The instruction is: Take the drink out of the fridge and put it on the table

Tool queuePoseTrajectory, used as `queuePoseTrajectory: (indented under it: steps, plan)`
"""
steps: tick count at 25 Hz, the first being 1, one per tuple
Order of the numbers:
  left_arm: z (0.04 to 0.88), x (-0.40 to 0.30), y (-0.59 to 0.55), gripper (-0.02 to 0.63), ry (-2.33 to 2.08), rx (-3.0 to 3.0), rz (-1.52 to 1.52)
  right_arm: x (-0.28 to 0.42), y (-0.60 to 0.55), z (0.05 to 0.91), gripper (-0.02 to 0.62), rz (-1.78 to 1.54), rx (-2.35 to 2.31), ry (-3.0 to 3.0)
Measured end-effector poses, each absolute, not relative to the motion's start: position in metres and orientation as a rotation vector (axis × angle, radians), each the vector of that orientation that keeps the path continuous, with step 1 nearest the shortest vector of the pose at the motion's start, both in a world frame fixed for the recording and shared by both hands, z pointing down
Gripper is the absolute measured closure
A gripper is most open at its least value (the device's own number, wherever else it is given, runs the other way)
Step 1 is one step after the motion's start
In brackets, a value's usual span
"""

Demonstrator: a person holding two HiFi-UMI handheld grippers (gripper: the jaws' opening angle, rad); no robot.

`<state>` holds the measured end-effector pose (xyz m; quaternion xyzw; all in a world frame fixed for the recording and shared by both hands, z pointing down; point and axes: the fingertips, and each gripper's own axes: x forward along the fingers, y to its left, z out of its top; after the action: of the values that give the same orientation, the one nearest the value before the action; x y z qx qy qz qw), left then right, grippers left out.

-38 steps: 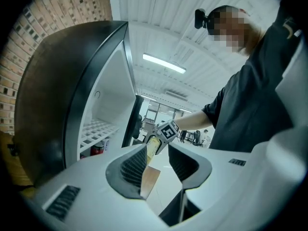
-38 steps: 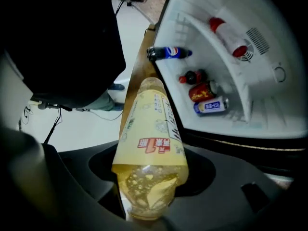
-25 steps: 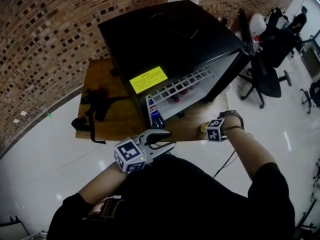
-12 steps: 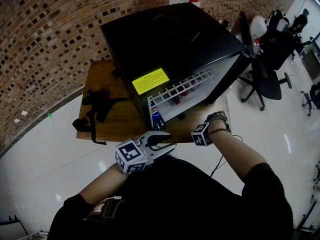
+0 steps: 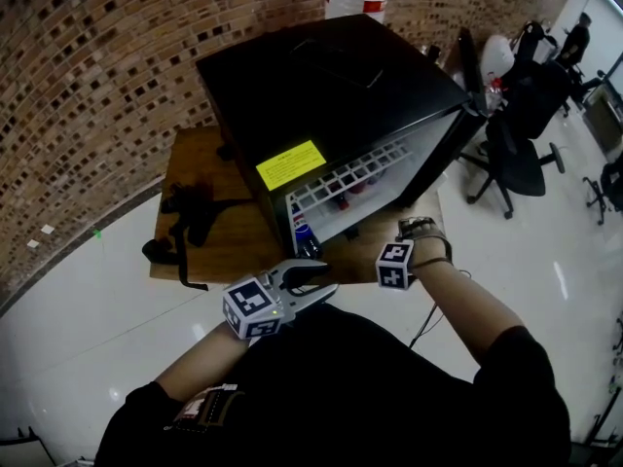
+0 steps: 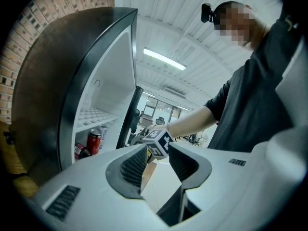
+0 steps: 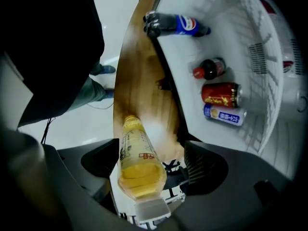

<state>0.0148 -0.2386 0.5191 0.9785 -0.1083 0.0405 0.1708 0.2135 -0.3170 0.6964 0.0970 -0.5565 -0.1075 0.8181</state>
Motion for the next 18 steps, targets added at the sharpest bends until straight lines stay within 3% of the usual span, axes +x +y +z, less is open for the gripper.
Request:
queuePoseTrajectory:
  steps: [9,18]
  plan:
    - [0.515,-0.004,-0.243,0.463,-0.338,2.75,0.056,0.181,-0.305,0.635,0.149,0.01,0.603,-1.927]
    - [0.51,-0.021,-0.247,0.463,-0.387,2.727,0.02,0.219,-0.301,0.559,0.155,0.267,1.29,-2.431]
